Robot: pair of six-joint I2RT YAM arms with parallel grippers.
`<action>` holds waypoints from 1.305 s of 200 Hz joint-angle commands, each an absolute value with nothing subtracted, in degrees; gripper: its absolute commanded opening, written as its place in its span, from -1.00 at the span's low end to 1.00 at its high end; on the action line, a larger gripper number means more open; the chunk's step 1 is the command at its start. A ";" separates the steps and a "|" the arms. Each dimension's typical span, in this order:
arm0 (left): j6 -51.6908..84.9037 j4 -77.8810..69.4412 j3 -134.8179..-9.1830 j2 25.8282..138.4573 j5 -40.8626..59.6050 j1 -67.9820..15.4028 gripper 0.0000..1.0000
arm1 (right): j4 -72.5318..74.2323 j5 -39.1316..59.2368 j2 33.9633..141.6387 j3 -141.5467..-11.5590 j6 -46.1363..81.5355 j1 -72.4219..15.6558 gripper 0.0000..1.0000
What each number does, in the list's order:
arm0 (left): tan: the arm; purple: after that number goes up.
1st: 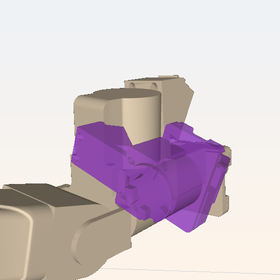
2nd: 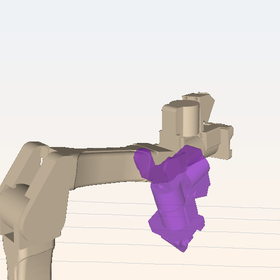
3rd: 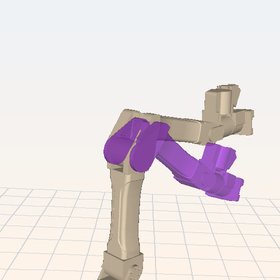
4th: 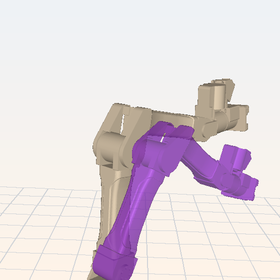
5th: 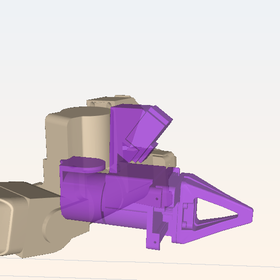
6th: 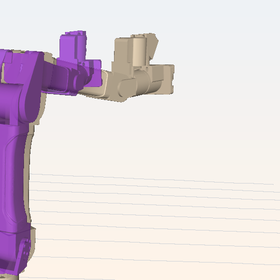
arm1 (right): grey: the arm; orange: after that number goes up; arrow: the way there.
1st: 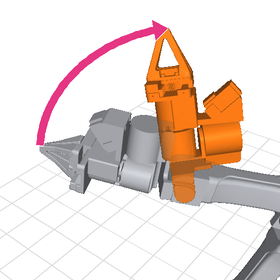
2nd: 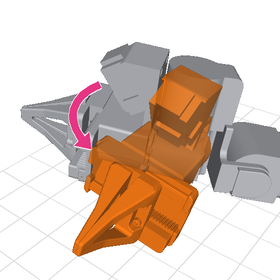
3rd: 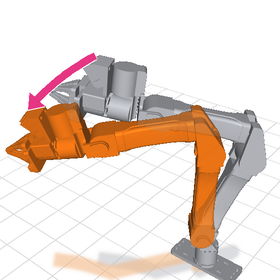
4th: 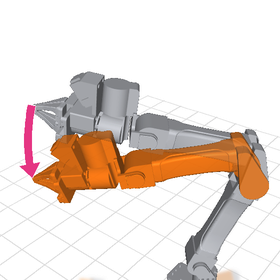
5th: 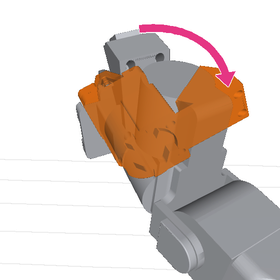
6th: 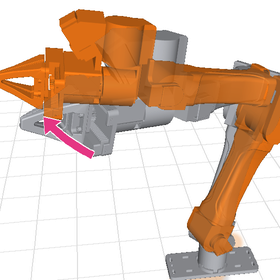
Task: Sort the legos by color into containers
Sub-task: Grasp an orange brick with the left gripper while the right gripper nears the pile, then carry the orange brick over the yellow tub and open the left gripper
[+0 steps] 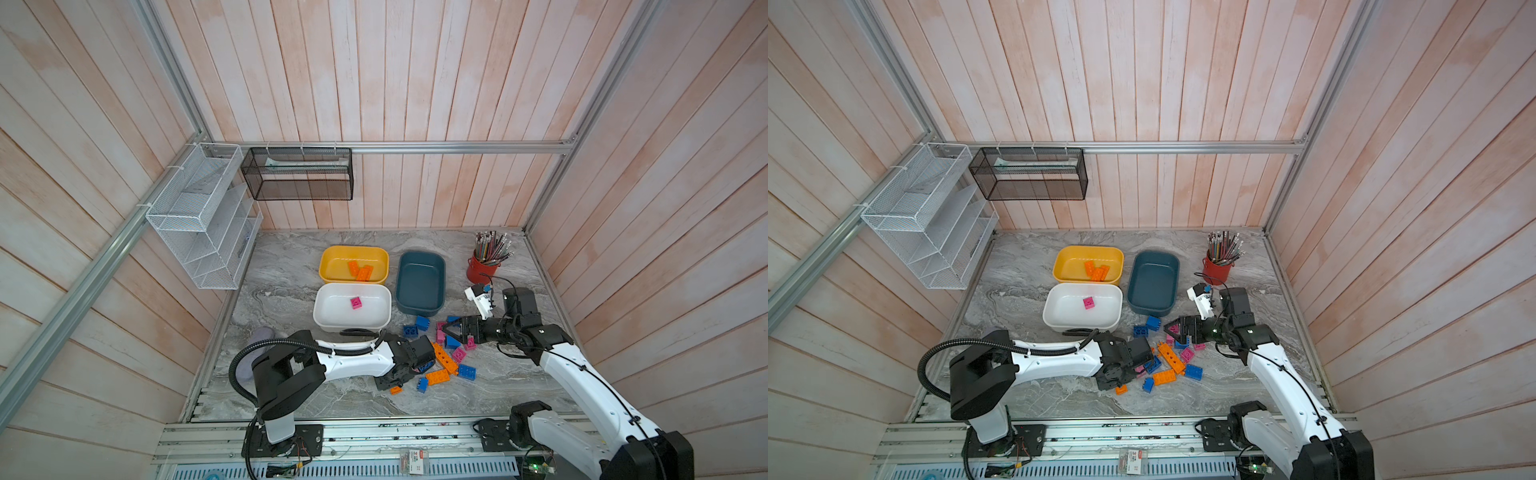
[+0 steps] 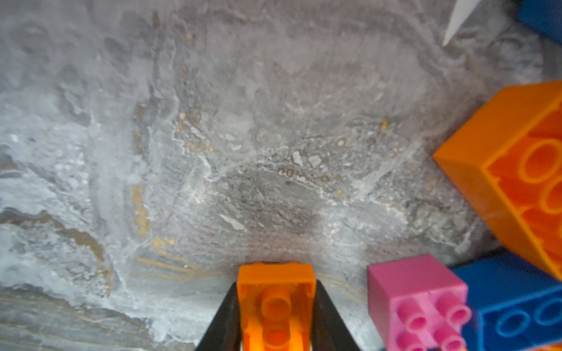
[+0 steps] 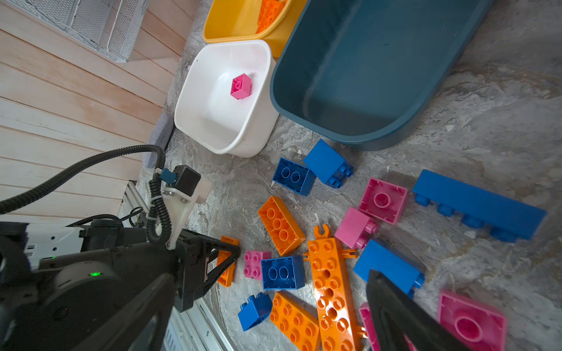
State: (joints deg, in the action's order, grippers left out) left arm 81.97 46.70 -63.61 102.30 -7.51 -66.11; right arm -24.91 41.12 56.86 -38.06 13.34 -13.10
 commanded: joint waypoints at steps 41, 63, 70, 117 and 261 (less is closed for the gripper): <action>69.65 57.96 -69.85 93.94 -13.89 -60.73 -0.61 | -21.88 44.36 59.35 -43.38 14.11 -13.44 0.96; 61.18 59.18 -75.58 93.48 -17.58 -56.63 -0.61 | -19.39 45.26 60.23 -44.71 15.60 -13.43 0.96; 58.05 58.97 -77.16 93.85 -18.77 -55.25 -0.61 | -18.16 45.37 60.53 -44.82 16.24 -13.44 0.96; 36.92 47.72 -84.68 99.23 -22.10 -41.08 -0.61 | -11.39 47.01 64.33 -46.64 19.20 -13.41 0.96; 13.79 40.85 -120.55 134.92 -17.30 -23.07 -0.44 | -7.86 45.59 69.54 -49.40 19.86 -13.36 0.96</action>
